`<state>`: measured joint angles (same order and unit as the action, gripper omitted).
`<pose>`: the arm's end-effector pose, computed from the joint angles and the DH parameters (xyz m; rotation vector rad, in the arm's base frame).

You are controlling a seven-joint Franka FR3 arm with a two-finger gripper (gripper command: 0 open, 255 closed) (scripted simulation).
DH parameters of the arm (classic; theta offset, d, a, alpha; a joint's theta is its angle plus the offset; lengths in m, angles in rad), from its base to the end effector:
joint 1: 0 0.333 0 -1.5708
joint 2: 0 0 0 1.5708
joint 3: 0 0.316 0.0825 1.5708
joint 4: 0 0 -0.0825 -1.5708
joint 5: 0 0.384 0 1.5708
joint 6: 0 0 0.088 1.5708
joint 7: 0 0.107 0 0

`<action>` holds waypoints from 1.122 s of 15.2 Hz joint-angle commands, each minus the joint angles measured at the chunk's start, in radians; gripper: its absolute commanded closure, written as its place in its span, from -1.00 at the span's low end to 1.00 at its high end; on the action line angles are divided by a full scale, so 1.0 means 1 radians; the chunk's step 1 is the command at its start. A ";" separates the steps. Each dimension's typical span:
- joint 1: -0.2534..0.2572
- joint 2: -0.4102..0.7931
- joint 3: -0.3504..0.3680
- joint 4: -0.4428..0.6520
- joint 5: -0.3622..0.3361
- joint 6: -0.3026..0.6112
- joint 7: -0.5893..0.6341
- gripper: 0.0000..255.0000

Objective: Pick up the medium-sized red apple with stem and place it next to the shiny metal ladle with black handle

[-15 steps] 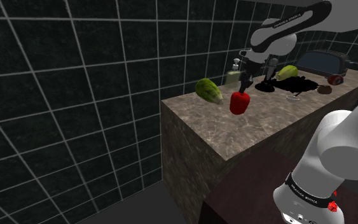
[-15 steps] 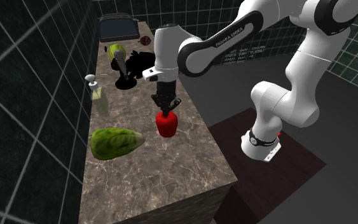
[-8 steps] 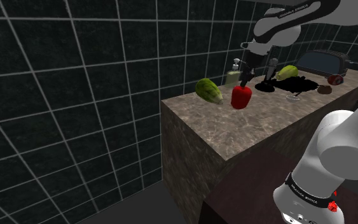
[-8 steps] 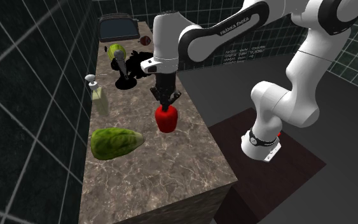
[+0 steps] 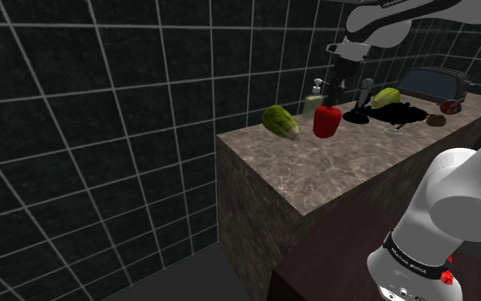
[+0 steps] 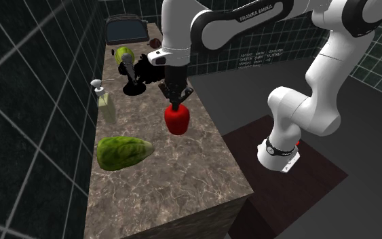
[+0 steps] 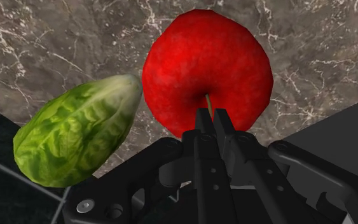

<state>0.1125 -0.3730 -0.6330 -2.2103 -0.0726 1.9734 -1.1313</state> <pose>0.3941 -0.2571 0.5056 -2.9128 -1.0026 -0.2428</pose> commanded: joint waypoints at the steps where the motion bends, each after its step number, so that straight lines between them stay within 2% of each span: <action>1: 0.001 -0.003 0.006 0.028 0.000 -0.031 0.005 1.00; 17: 0.013 -0.001 0.031 0.243 0.011 -0.243 0.024 1.00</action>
<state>0.1241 -0.3740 -0.6039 -1.9819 -0.0624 1.7446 -1.1093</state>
